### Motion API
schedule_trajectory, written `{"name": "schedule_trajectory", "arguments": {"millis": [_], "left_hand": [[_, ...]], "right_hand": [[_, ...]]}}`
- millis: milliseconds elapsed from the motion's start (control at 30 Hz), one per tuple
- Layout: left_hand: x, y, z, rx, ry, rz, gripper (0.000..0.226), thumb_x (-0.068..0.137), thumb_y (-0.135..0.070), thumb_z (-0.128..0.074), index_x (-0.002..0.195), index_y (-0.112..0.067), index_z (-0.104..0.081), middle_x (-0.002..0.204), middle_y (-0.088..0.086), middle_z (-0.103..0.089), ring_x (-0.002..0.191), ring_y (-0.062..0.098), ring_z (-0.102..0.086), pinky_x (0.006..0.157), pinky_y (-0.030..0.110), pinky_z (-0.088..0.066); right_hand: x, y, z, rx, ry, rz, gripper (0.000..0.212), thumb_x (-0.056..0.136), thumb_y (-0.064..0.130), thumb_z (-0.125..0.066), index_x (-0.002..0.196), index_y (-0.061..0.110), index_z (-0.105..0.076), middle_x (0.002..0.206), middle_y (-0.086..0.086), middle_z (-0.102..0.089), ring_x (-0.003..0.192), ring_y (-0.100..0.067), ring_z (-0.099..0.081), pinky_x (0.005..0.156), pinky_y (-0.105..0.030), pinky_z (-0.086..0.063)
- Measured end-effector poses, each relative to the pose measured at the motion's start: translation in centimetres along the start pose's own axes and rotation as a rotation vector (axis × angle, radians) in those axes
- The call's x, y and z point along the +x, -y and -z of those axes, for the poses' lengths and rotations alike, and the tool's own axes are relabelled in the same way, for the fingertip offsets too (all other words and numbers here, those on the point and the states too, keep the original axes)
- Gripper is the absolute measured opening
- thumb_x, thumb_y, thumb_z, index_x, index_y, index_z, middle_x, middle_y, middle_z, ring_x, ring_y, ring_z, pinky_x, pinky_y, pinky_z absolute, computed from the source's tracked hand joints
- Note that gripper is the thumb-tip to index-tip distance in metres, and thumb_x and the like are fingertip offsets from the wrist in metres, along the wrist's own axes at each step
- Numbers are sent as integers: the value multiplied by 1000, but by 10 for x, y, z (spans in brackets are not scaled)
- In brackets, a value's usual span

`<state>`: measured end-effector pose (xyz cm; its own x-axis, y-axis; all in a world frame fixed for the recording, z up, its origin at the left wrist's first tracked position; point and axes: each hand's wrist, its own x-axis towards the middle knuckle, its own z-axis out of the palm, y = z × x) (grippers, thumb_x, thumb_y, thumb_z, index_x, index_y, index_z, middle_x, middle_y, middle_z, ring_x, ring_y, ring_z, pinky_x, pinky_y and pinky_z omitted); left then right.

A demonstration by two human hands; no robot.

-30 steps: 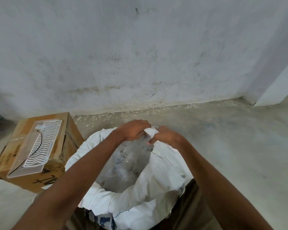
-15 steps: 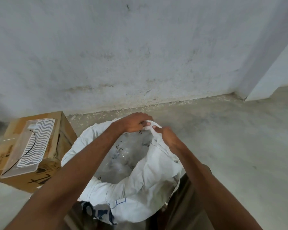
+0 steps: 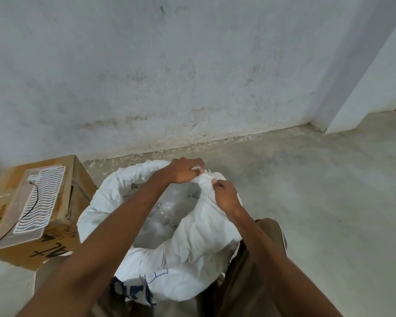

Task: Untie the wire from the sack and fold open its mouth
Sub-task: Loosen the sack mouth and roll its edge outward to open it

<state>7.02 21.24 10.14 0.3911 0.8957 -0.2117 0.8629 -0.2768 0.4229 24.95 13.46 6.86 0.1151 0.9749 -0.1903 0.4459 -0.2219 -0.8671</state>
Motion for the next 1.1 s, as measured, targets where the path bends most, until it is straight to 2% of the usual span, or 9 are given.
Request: {"name": "schedule_trajectory", "arguments": {"millis": [67, 167, 300, 533, 633, 800, 933, 1000, 1100], "left_hand": [[-6, -2, -1, -24, 13, -151, 30, 103, -45, -43, 126, -39, -61, 125, -7, -57, 112, 10, -43, 100, 36, -33], [-14, -8, 1, -181, 4, -278, 20, 105, -22, -49, 98, -14, -66, 86, -9, -63, 80, -1, -53, 76, 26, -38], [-9, -12, 2, -51, -71, -119, 23, 99, -18, -47, 85, -7, -61, 87, 2, -65, 87, 20, -55, 84, 40, -42], [-1, -22, -2, -47, -109, 82, 36, 83, -34, -47, 92, -18, -78, 104, -3, -76, 95, 23, -67, 84, 39, -55], [4, -12, -3, -150, -86, -35, 20, 97, -34, -52, 84, -28, -65, 94, -4, -70, 93, 21, -62, 81, 35, -47], [-4, 6, -8, -49, -109, -254, 40, 99, -57, -45, 135, -41, -54, 132, -11, -58, 120, 15, -43, 103, 33, -34], [-9, -9, -7, 86, -177, -260, 16, 102, -35, -52, 101, -23, -62, 106, -1, -66, 102, 21, -52, 91, 40, -41], [-8, -18, -7, 197, -162, -187, 21, 101, -32, -47, 82, -23, -54, 98, 2, -69, 97, 24, -57, 88, 40, -40], [-3, -26, -3, 242, -166, -44, 42, 86, -39, -34, 82, -16, -69, 92, 2, -73, 90, 25, -61, 91, 42, -41]], "right_hand": [[10, 11, 0, 206, 29, -136, 30, 104, 33, -47, 88, 16, -65, 79, 0, -60, 80, -23, -57, 79, -34, -46], [28, 23, -2, 382, 179, -305, 34, 106, 30, -46, 120, 6, -65, 98, -9, -65, 93, -24, -61, 98, -35, -47], [23, 26, -4, 241, 155, -203, 49, 104, 42, -42, 123, 3, -65, 105, -9, -68, 98, -25, -64, 90, -32, -47], [-17, 7, -16, -239, -78, 10, 63, 97, 67, -37, 111, 11, -61, 109, -4, -65, 106, -29, -60, 94, -42, -43], [-5, 3, -14, 58, -86, 27, 42, 102, 45, -47, 103, 7, -67, 104, -10, -69, 104, -31, -65, 91, -41, -49], [10, 22, 4, 568, 146, -135, 46, 107, 38, -41, 93, 11, -75, 99, -13, -74, 88, -24, -69, 88, -40, -53], [12, 16, 6, 760, 290, -244, 52, 91, 58, -60, 103, 8, -72, 96, -6, -75, 89, -17, -69, 92, -31, -48], [15, 5, 2, 650, 260, -273, 69, 72, 74, -70, 115, 20, -73, 114, -2, -74, 114, -20, -65, 111, -38, -41], [2, 12, 1, 182, 129, -189, 72, 86, 79, -41, 123, 23, -69, 126, -3, -68, 121, -25, -61, 111, -43, -41]]}}
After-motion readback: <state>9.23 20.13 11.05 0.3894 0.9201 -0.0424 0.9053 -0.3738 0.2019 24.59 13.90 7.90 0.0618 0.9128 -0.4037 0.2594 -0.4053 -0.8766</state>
